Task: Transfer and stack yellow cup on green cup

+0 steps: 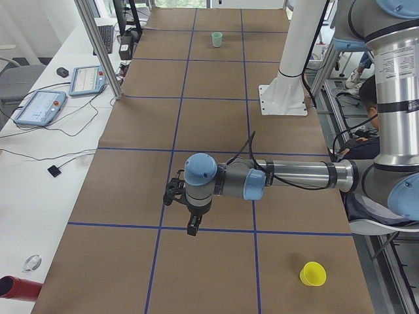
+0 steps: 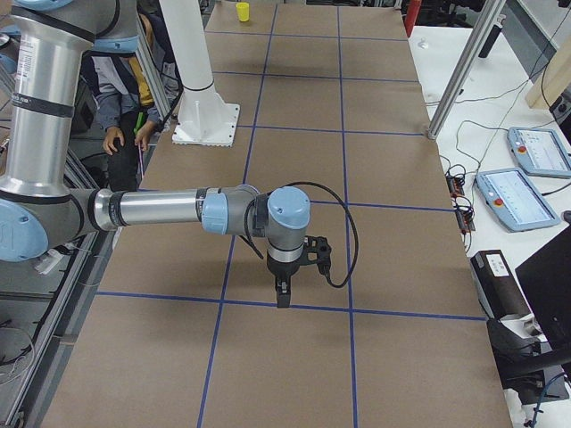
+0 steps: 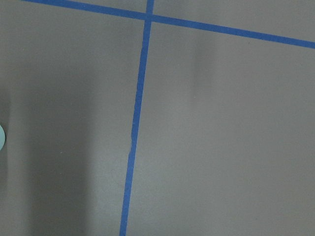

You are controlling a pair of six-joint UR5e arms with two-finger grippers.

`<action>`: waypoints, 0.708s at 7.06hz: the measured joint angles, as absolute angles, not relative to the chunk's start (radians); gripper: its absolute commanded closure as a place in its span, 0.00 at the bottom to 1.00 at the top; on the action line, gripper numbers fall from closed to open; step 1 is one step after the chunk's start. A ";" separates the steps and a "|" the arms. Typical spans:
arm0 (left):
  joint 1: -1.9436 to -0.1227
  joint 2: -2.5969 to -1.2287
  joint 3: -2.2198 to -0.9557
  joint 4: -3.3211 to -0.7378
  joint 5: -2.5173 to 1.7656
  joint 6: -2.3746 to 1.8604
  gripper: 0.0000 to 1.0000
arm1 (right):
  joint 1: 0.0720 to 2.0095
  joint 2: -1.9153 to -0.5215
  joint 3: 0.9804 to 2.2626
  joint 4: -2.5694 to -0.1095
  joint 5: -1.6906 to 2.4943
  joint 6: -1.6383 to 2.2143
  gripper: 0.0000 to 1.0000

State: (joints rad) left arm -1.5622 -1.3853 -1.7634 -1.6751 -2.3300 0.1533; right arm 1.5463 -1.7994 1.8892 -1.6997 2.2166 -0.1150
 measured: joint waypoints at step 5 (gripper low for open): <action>-1.562 -1.380 -1.799 -1.677 -2.324 0.150 0.00 | 1.546 -1.799 1.894 -1.700 2.217 -0.114 0.00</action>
